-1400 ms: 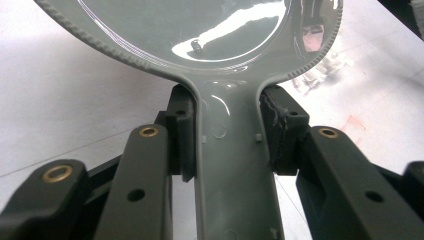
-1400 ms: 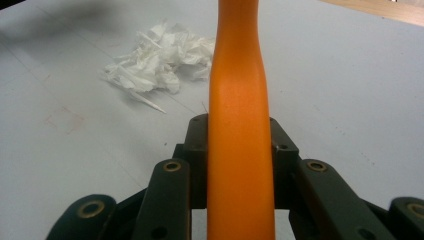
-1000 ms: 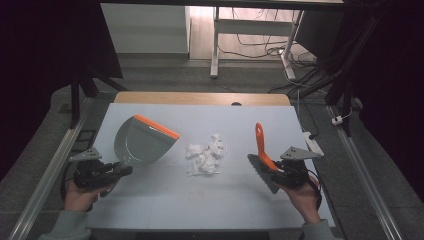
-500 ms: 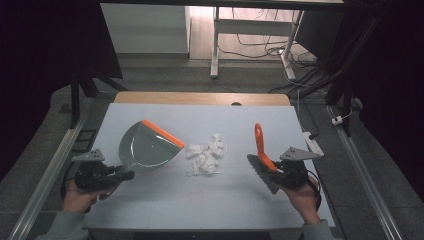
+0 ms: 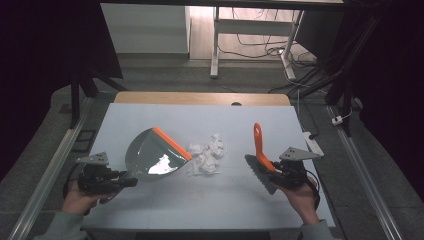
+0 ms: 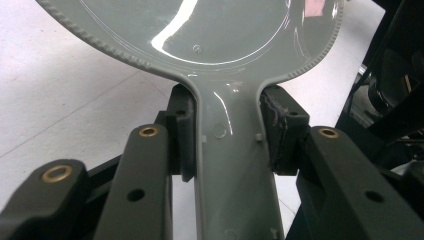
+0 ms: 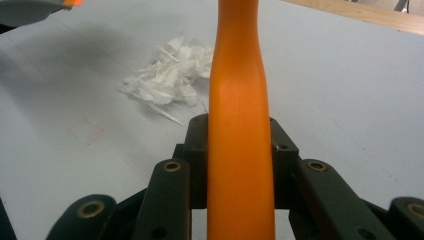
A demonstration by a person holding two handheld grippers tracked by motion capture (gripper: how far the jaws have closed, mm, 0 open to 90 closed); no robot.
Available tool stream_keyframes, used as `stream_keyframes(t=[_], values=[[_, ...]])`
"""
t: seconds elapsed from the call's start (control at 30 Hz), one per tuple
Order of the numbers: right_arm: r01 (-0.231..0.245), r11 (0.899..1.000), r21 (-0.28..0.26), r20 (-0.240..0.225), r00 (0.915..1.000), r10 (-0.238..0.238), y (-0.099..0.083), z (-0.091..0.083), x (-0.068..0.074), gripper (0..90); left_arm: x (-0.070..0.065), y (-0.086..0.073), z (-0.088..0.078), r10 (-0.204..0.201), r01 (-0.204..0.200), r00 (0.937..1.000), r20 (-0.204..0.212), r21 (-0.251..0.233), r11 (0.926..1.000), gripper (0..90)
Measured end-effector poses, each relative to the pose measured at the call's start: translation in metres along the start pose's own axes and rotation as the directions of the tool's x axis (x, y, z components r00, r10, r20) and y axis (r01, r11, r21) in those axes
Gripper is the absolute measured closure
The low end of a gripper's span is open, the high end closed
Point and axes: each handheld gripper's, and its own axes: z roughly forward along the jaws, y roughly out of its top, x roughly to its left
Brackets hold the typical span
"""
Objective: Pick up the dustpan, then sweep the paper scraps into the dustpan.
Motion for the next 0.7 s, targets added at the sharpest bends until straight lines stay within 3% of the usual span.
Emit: stream_keyframes(t=[0.37, 0.7], values=[[-0.001, 1.000, -0.025, -0.009, 1.0000, 0.001, 0.007, 0.001, 0.001, 70.2, -0.005, -0.004, 0.000, 0.026, -0.027, 0.9994, 0.021, 0.032, 0.9991, 61.8], [-0.007, 1.000, -0.023, -0.027, 0.9996, 0.007, 0.020, 0.022, 0.002, 70.2, -0.007, -0.008, 0.004, 0.036, -0.037, 0.9991, 0.021, 0.076, 0.9964, 61.8]])
